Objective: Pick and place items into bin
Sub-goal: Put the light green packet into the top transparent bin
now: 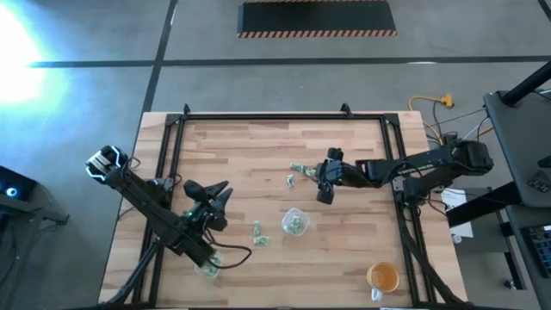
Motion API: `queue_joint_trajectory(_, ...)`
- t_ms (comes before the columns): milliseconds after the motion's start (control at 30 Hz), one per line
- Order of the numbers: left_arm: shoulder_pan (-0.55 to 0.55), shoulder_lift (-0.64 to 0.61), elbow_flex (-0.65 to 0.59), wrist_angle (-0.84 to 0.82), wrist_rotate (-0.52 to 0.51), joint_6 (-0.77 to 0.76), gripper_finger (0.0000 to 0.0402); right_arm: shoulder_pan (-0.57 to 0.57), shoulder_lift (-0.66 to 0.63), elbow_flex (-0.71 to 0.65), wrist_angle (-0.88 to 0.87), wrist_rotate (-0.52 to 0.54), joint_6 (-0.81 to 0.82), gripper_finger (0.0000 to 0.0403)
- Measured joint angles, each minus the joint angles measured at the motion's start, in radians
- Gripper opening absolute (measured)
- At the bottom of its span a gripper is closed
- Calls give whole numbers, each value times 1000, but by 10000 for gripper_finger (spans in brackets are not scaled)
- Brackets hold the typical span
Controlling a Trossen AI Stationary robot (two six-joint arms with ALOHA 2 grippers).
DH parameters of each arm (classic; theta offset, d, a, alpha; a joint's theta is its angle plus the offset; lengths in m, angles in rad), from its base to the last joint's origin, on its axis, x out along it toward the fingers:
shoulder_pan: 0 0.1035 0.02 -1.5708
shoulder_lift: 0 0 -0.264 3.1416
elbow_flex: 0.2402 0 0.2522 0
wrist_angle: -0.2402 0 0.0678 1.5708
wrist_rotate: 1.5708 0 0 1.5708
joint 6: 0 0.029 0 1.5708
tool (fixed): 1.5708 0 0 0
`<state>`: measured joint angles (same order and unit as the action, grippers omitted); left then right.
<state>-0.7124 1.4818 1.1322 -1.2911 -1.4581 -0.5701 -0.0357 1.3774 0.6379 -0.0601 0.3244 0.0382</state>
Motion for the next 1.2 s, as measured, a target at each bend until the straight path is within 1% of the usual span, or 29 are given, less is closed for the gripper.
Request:
queue_joint_trajectory(100,0,0,-1,0,-3,0,139,-19,64,0,39,-35,-38,178)
queue_joint_trajectory(233,0,0,-1,2,-3,0,139,-45,156,11,55,-37,-88,177)
queue_joint_trajectory(500,0,0,-6,4,-9,0,139,-106,262,64,56,-37,-86,176)
queue_joint_trajectory(667,0,0,-14,2,-8,0,139,-127,305,72,55,-37,-86,176)
queue_joint_trajectory(900,0,0,-16,3,-7,0,139,-148,312,73,51,-38,-82,173)
queue_joint_trajectory(1033,0,0,-16,4,-6,0,139,-150,302,72,32,-35,-83,145)
queue_joint_trajectory(1200,0,0,-19,4,-5,0,139,-149,301,72,25,-34,-95,82)
